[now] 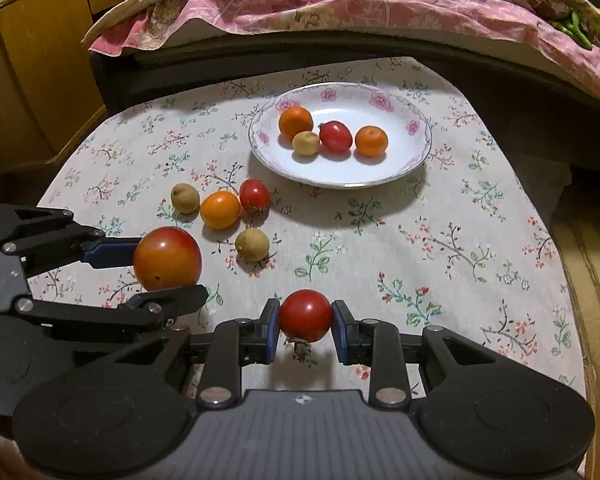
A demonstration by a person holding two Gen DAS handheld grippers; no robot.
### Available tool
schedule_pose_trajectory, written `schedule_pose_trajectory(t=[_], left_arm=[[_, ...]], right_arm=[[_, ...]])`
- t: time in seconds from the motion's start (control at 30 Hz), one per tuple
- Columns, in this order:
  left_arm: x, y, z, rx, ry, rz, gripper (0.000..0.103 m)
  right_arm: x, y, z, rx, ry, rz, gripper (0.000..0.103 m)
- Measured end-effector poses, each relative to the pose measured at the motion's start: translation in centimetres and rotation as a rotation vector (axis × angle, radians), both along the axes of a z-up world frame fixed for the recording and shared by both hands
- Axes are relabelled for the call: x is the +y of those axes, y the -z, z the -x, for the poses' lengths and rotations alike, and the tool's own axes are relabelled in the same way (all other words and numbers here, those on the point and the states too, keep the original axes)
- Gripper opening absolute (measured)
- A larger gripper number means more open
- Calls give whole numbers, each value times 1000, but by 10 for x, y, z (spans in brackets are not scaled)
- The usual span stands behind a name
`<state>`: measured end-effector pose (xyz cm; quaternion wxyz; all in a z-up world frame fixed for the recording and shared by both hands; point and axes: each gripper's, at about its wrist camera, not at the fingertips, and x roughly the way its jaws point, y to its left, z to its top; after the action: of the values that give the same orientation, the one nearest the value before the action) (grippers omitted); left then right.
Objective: Organize fruits
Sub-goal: 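Lift both held tomatoes and carry them toward the white bowl, then lower both tomatoes into the white bowl and open both tools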
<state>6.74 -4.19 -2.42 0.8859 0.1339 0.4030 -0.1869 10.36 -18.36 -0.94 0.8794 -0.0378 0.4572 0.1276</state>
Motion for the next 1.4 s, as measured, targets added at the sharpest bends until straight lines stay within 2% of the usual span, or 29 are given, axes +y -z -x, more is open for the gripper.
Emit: schedule_pose_trajectory(t=[0.67,1.4], left_arm=[[-2,-18,-32,-44,-19,53,48],[-9,-20,-85,-67,-21,61,48]], right_arm=[[-10,-20,-30,-47,56,-50,32],[-19,-18,-81,-93,87,-58,32]])
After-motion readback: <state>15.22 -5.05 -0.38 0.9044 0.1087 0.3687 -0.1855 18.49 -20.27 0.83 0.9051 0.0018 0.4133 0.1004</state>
